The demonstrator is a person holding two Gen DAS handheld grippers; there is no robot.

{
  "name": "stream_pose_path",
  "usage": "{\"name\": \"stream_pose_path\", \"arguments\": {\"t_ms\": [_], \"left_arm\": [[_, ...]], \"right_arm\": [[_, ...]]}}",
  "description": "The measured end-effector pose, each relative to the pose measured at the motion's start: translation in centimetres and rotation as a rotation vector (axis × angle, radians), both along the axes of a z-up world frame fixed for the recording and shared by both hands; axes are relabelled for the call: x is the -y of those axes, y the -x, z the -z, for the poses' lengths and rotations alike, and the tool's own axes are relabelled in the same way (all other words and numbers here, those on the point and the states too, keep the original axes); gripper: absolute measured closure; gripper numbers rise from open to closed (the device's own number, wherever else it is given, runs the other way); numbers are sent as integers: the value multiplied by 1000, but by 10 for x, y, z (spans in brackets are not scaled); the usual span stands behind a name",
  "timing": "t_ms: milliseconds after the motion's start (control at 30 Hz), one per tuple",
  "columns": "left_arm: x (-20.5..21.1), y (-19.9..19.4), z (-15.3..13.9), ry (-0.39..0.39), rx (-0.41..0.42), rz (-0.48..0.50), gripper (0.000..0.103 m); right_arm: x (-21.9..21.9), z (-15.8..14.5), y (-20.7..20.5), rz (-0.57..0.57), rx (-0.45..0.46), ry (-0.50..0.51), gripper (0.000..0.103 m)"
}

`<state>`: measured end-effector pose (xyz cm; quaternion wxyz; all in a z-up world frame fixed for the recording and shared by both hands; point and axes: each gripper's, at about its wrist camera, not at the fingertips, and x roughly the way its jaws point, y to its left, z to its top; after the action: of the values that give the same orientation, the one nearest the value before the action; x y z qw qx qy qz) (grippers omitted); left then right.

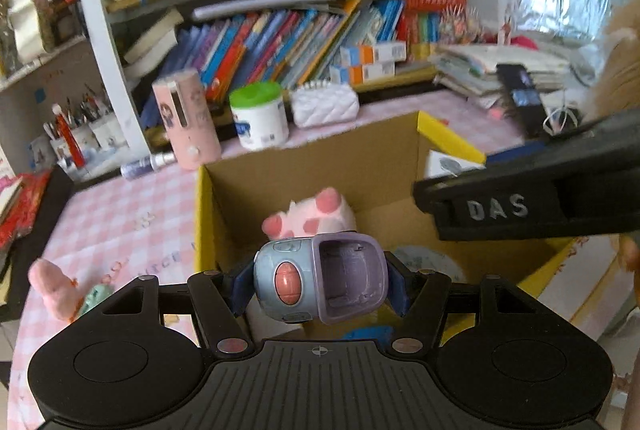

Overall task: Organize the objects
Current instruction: 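Lower the card box and toy car into the box and open both tools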

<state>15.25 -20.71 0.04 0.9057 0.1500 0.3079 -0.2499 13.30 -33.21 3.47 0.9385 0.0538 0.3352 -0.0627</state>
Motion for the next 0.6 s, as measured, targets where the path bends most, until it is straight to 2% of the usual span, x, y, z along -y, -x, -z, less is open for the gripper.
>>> {"name": "stream_pose_path", "arguments": {"t_ms": [200, 600], "left_arm": [[5, -6, 13, -9, -50, -29, 39], [7, -2, 15, 2, -55, -19, 37]], "right_arm": [[0, 16, -31, -61, -87, -8, 47], [-5, 45, -49, -114, -193, -32, 47]]}}
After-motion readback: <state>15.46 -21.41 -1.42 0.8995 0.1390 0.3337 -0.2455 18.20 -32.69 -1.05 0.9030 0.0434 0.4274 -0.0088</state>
